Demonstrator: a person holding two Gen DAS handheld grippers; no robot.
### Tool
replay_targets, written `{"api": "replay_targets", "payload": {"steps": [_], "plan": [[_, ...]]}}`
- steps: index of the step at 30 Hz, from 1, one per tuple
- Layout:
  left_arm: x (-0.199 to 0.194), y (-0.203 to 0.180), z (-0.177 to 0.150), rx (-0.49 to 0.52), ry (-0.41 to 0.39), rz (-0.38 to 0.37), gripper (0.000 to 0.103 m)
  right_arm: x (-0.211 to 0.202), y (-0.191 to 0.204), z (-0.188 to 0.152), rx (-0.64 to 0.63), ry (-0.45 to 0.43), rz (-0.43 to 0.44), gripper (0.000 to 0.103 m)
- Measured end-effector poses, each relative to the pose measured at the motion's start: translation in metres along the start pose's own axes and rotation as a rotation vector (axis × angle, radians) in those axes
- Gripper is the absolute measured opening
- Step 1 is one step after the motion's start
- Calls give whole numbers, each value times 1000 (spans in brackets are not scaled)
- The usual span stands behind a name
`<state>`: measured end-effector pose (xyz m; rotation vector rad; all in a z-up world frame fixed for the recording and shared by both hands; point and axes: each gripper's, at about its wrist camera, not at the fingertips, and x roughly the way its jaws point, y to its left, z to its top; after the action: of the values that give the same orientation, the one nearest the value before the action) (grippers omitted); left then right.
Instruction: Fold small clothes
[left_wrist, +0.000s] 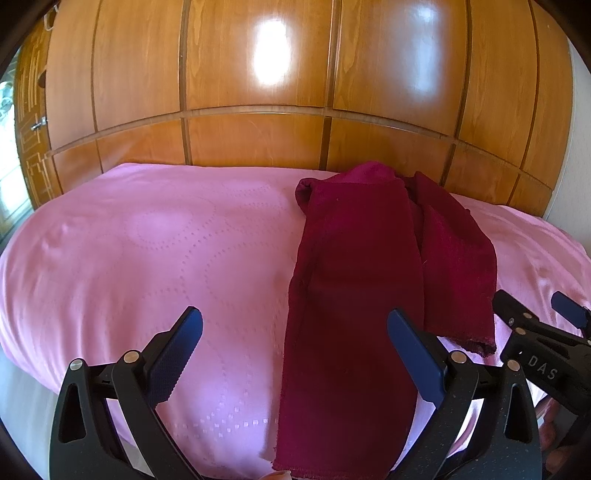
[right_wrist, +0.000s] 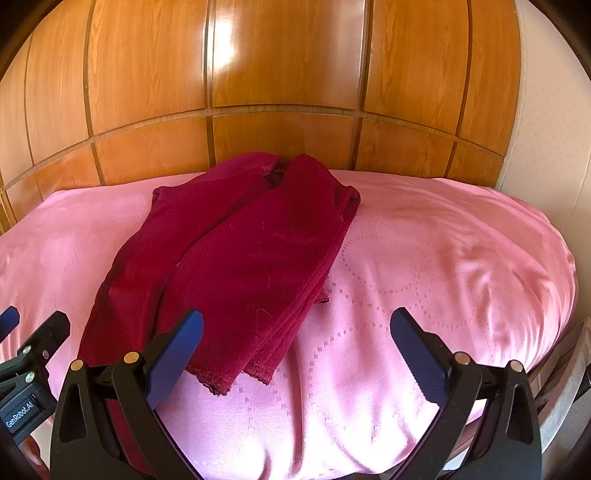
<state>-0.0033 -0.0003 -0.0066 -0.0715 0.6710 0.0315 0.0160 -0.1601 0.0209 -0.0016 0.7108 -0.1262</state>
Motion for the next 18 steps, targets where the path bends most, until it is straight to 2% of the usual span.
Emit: {"api": "replay_targets", "payload": {"steps": [18], "plan": [[-1, -3, 0, 22, -9, 12, 99, 1, -14, 0, 26, 3, -10, 101]]}}
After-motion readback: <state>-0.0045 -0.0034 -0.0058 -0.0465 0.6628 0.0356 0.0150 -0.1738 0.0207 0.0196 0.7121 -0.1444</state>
